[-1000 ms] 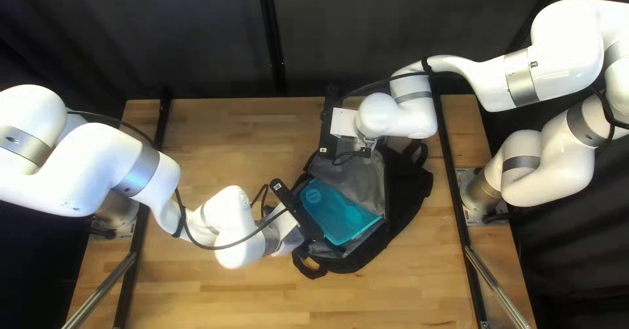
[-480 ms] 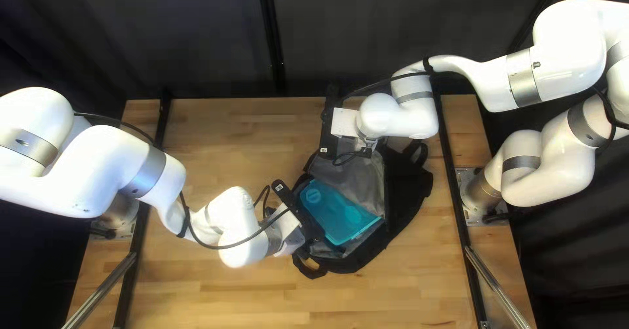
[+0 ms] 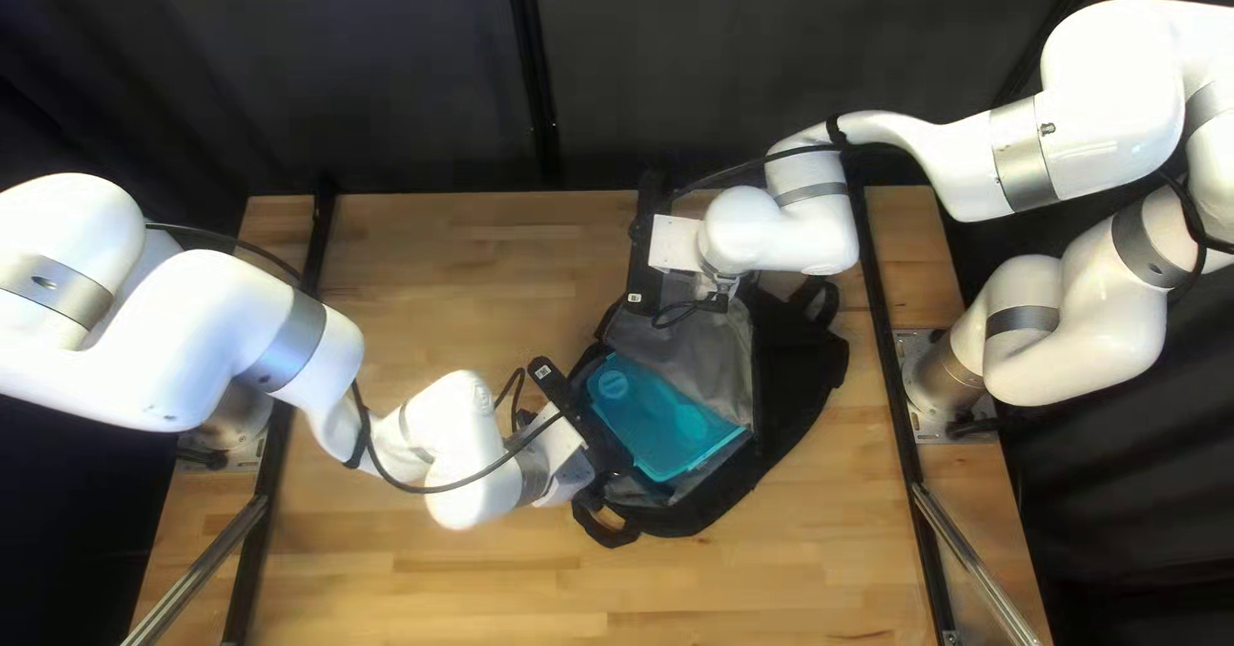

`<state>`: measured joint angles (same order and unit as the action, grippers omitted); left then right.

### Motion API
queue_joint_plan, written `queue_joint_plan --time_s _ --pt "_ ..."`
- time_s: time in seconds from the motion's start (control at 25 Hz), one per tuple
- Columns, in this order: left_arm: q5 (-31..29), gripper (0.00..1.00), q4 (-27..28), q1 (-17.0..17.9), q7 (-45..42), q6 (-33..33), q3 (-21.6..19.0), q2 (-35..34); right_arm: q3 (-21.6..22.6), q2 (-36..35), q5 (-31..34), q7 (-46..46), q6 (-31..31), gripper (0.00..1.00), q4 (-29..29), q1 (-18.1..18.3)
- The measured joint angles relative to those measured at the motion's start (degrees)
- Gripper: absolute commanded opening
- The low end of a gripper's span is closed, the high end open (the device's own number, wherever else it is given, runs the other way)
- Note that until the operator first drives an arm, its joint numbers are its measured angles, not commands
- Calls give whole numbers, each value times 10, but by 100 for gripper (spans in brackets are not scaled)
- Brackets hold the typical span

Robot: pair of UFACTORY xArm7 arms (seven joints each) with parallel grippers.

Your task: Remove a lunch box from a kids backpack

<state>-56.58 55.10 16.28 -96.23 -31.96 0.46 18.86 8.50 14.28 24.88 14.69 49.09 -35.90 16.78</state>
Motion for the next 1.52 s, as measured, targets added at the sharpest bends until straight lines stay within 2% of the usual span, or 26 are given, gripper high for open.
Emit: queue_joint_plan --time_s 0.28,0.52,0.92,1.04,1.36,1.52 --pt "11 100 -3 -7 133 -16 -14 -20 0 -1 1 -1 -2 0 1 0" --pt "26 100 -8 13 246 -72 -44 -43 -1 -7 3 -1 -8 0 -1 1" --pt "28 100 -6 21 258 -86 -52 -48 1 -13 4 2 -13 0 -3 0" --pt "-15 100 -1 32 247 -95 -50 -44 0 -14 3 1 -15 0 -3 0" --pt "-226 100 -11 43 223 -83 -21 -24 0 -14 1 -2 -13 0 -6 -1" --pt "-296 100 -25 45 214 -86 -9 -18 0 -15 0 -4 -12 0 -6 -1"
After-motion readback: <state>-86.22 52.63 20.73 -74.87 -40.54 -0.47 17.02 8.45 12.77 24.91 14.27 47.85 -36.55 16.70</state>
